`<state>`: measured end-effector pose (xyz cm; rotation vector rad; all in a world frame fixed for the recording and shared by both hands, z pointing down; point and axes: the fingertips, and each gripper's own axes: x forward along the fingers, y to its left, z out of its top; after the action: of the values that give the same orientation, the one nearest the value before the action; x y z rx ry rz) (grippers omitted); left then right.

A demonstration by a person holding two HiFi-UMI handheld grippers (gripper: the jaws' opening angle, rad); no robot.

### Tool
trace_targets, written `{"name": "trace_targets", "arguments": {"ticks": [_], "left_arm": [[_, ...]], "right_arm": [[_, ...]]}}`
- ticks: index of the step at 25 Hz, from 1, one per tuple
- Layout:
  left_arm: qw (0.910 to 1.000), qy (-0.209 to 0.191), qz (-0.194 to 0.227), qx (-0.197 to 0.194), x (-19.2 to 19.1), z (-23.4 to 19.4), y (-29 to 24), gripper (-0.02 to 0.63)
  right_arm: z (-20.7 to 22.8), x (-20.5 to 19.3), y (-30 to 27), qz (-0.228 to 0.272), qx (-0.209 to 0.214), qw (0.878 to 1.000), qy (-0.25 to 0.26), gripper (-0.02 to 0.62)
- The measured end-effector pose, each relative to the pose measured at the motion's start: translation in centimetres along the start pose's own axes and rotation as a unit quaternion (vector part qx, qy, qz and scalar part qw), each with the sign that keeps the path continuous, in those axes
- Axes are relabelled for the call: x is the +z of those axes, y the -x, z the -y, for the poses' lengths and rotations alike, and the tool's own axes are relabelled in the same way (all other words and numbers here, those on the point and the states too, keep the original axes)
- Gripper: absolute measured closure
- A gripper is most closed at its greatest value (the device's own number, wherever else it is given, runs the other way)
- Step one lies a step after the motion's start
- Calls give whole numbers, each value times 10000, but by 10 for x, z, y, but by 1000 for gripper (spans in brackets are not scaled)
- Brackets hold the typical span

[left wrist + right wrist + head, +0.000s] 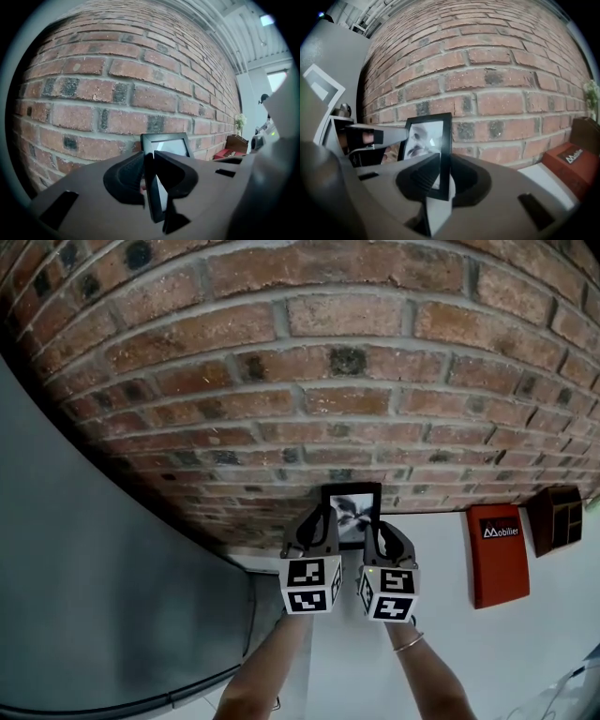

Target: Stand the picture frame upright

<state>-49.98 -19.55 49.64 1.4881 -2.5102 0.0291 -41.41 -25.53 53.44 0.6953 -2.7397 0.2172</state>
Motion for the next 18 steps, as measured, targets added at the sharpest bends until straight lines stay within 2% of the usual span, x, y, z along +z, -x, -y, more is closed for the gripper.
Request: {"name": "trace_targets", "arguments": {"ticks": [8,18], "left_arm": [[9999,-3,-83,-103,-9,-3,-11,548],[10000,17,-66,-36,-9,-1,-14,548]], "right_arm": [[3,-9,-12,-136,-29,9999,62,520],[7,-13,-18,-176,30,9998,20,520]]}}
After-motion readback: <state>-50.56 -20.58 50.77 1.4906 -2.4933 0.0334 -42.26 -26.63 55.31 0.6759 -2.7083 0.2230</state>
